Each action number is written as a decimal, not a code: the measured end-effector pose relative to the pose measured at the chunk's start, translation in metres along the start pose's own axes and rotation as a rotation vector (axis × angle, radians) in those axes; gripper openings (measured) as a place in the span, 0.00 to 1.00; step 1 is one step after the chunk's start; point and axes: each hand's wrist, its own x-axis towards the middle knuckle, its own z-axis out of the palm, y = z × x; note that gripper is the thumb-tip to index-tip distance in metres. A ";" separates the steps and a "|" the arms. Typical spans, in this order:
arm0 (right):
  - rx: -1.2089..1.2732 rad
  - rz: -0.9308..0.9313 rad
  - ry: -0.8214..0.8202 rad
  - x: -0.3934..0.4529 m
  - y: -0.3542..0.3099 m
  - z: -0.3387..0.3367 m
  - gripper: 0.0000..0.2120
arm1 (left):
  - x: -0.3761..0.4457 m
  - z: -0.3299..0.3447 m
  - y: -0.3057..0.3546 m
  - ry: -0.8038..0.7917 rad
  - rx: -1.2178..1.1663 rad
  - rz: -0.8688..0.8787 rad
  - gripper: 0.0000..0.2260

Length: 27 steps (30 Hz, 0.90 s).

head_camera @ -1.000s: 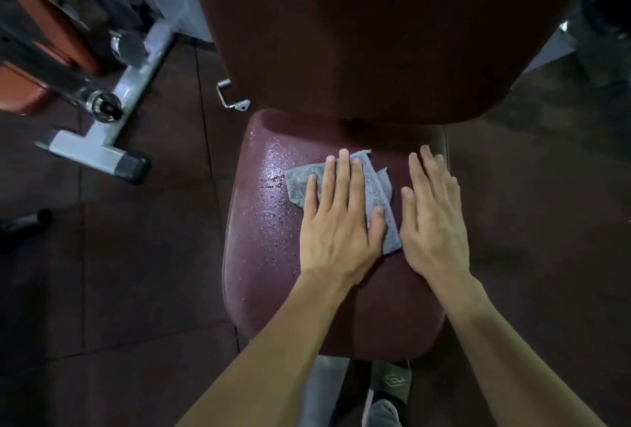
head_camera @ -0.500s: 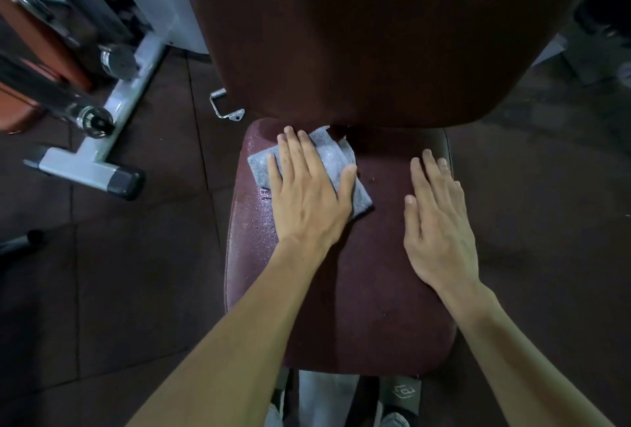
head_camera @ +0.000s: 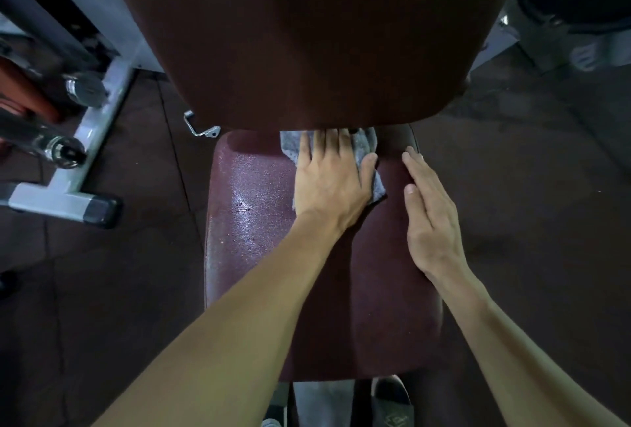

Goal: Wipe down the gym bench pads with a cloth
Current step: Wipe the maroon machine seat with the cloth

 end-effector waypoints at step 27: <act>-0.788 -0.161 -0.125 -0.021 -0.035 0.057 0.29 | -0.079 0.003 -0.108 0.094 -0.152 -0.163 0.31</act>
